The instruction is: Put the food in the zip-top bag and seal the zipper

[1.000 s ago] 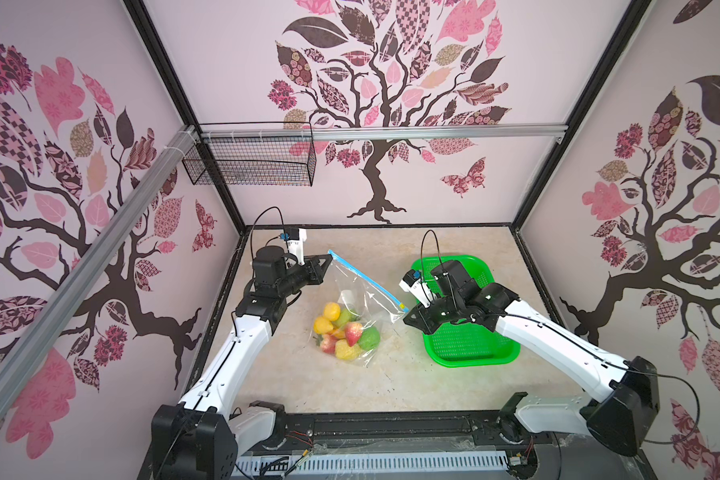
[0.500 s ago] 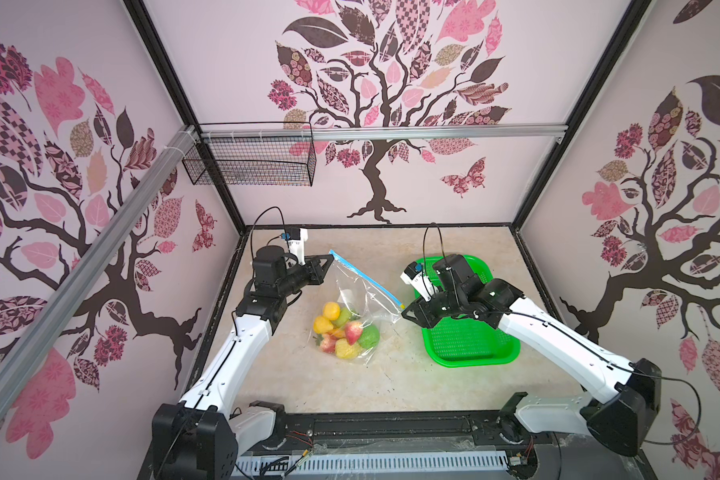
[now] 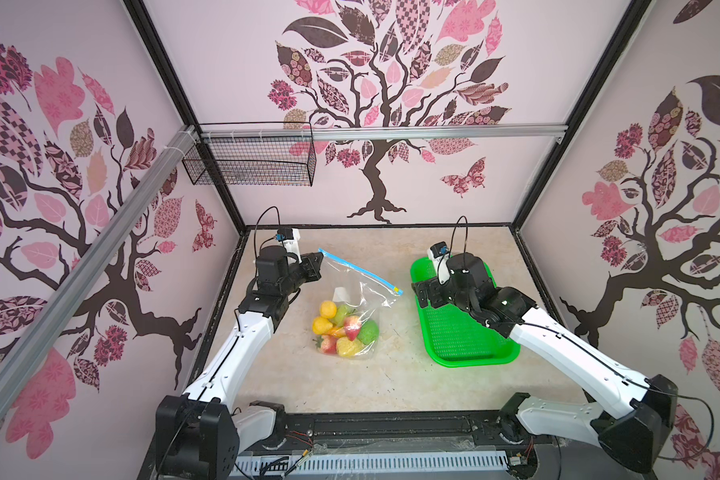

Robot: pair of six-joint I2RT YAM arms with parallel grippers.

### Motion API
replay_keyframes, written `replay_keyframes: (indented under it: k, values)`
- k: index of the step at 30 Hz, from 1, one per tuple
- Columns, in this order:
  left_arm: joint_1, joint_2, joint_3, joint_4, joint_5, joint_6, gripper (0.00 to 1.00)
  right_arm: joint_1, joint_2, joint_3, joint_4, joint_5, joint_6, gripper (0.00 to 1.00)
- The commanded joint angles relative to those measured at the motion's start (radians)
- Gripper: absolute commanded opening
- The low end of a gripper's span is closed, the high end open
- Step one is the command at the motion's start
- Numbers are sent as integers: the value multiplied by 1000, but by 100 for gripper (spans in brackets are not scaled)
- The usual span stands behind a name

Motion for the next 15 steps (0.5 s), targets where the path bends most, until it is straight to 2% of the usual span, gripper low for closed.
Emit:
replay_keyframes:
  k: [1, 4, 7, 11, 15]
  values:
    - [4, 51, 2, 3, -89, -25, 0, -13, -45, -58, 120, 196, 23, 100]
    - [1, 117, 34, 22, -135, -46, 0, -23, -72, -125, 198, 249, 16, 100]
    - [-2, 202, 70, 36, -184, -50, 0, -56, -91, -184, 261, 248, 7, 100]
    - [-4, 317, 120, 31, -207, -61, 0, -133, -103, -256, 333, 204, 6, 100]
    - [-6, 372, 145, 32, -214, -77, 0, -228, -108, -332, 432, 155, 12, 100]
